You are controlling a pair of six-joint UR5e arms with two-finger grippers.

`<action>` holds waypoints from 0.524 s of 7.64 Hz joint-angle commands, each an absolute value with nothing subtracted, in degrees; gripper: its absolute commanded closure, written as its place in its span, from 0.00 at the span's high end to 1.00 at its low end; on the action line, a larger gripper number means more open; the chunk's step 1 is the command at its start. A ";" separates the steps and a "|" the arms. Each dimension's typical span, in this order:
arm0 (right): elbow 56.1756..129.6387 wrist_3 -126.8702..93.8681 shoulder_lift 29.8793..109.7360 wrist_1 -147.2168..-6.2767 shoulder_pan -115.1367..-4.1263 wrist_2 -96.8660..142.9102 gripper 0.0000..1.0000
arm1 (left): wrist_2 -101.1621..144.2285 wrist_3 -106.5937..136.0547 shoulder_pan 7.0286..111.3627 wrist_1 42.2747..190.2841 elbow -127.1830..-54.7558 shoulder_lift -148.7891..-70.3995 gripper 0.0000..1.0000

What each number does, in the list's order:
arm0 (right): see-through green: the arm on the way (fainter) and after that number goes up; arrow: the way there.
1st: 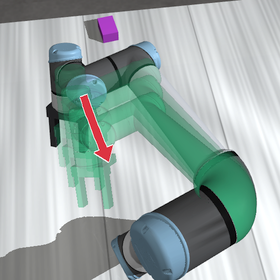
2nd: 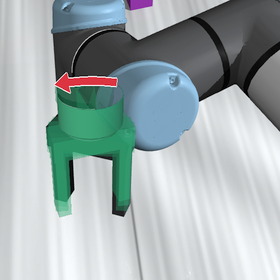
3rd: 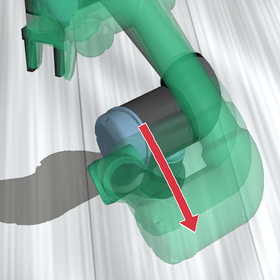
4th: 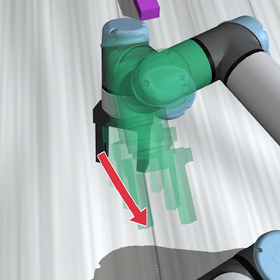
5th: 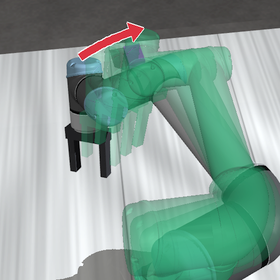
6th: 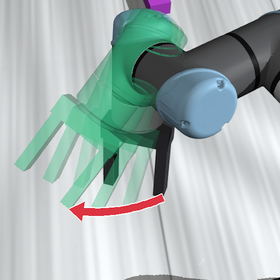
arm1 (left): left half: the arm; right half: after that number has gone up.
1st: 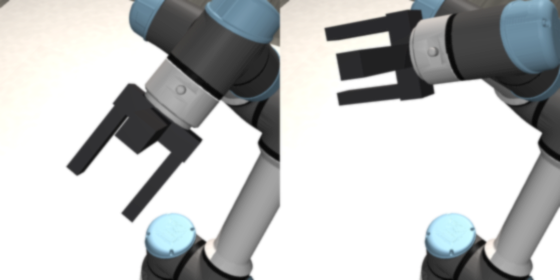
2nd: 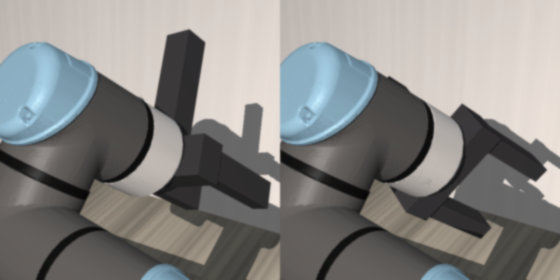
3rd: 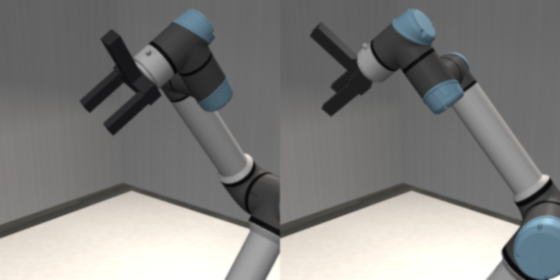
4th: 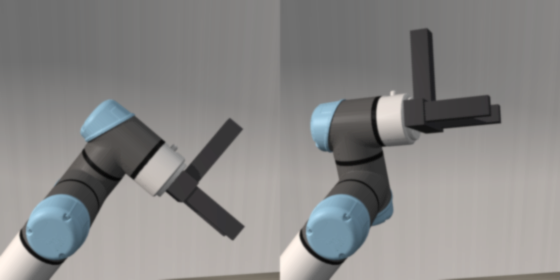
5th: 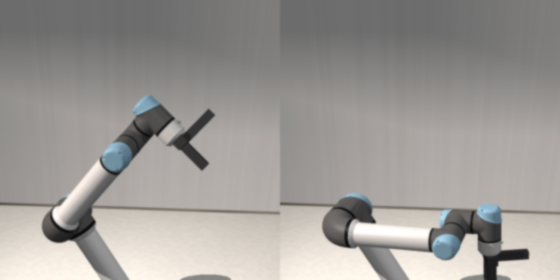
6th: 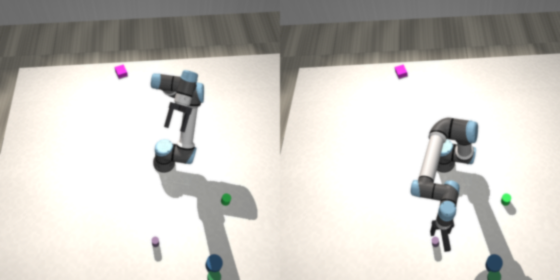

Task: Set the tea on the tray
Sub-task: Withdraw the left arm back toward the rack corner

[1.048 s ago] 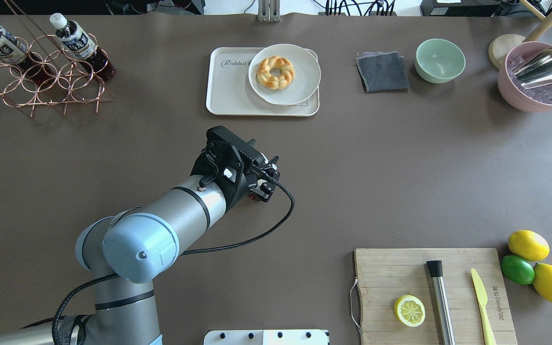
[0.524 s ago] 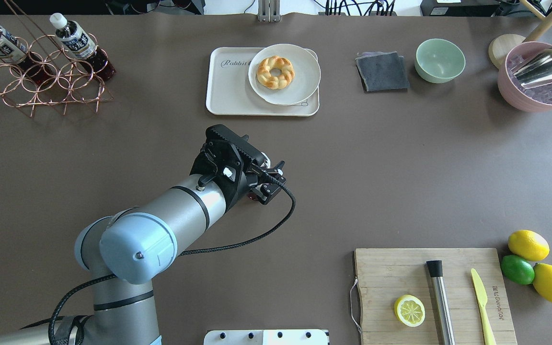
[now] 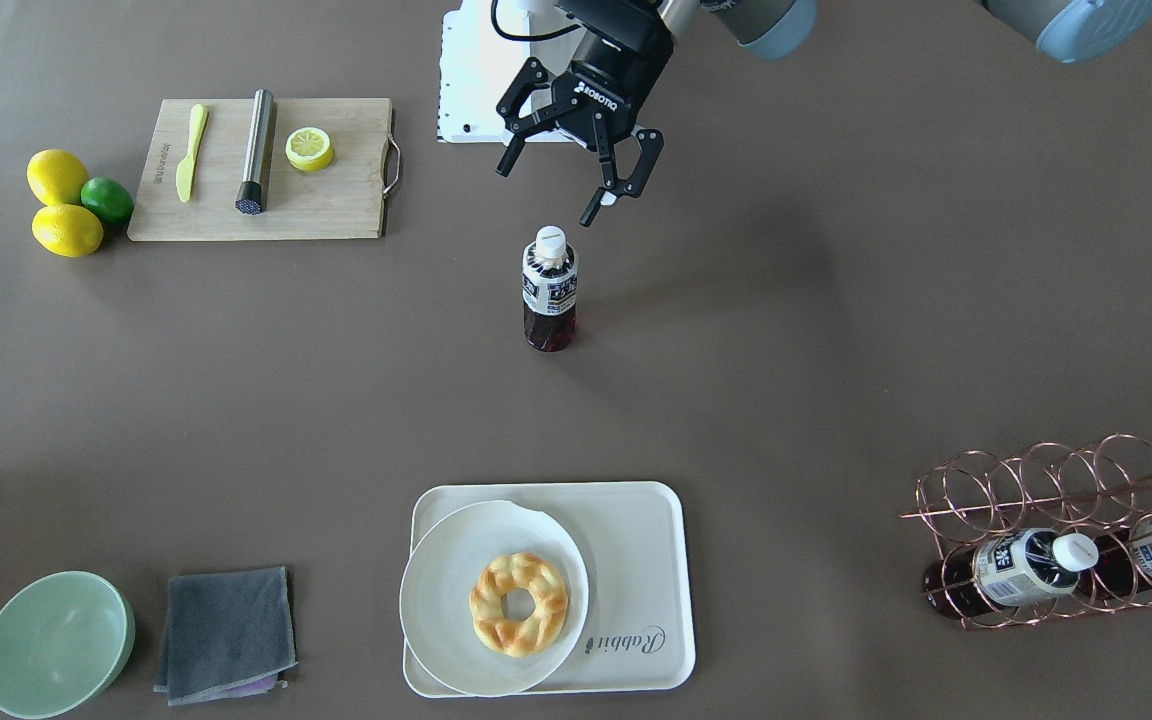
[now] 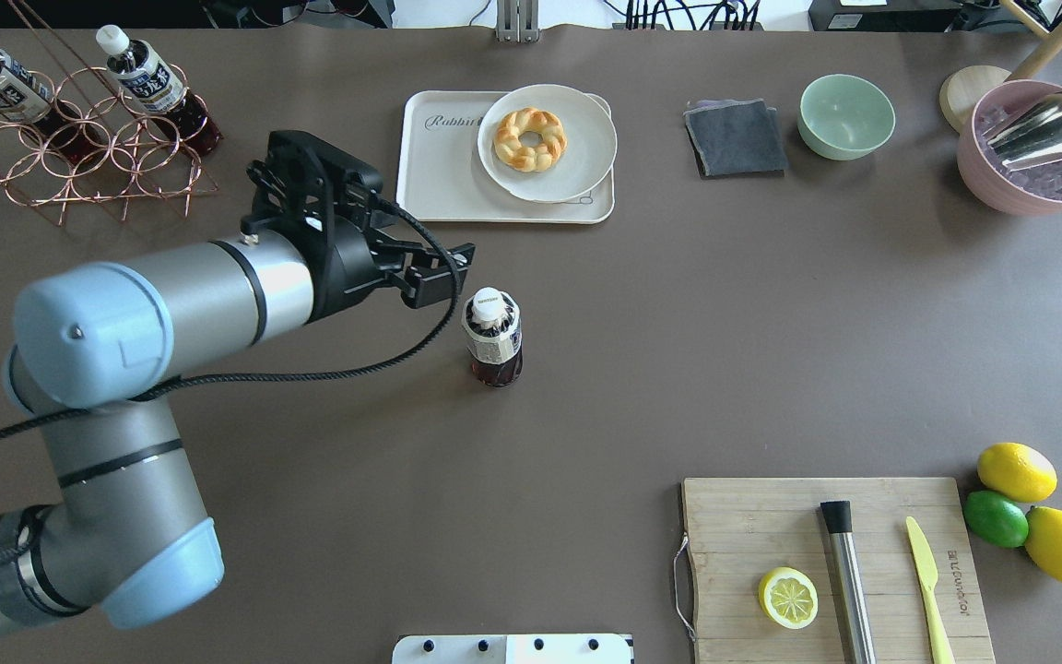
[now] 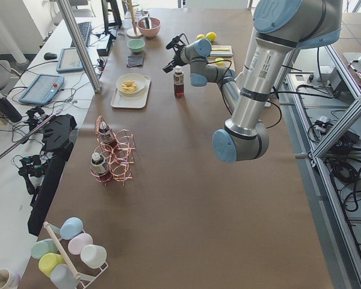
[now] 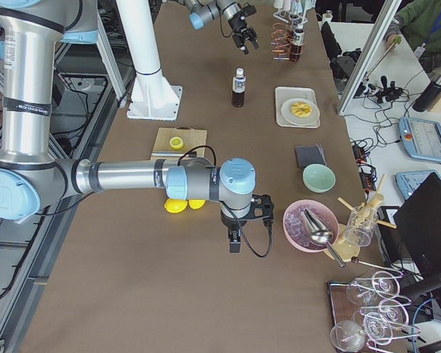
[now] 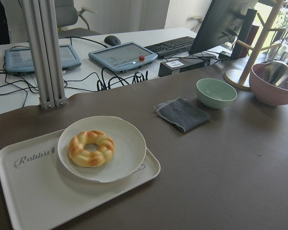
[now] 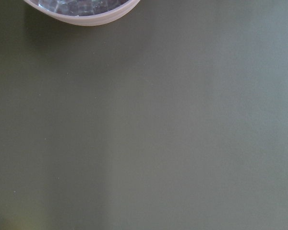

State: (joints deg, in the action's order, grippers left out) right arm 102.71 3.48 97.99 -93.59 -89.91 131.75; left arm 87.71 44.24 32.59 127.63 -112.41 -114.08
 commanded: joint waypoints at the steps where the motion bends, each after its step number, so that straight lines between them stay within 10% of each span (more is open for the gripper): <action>1: 103.53 3.86 97.21 -93.26 -89.91 131.92 1.00 | 124.23 44.30 56.69 122.81 -111.01 -107.07 0.97; 4: 106.26 2.30 94.94 -80.83 -86.24 133.42 1.00 | 139.11 30.55 71.94 122.61 -110.22 -96.02 0.98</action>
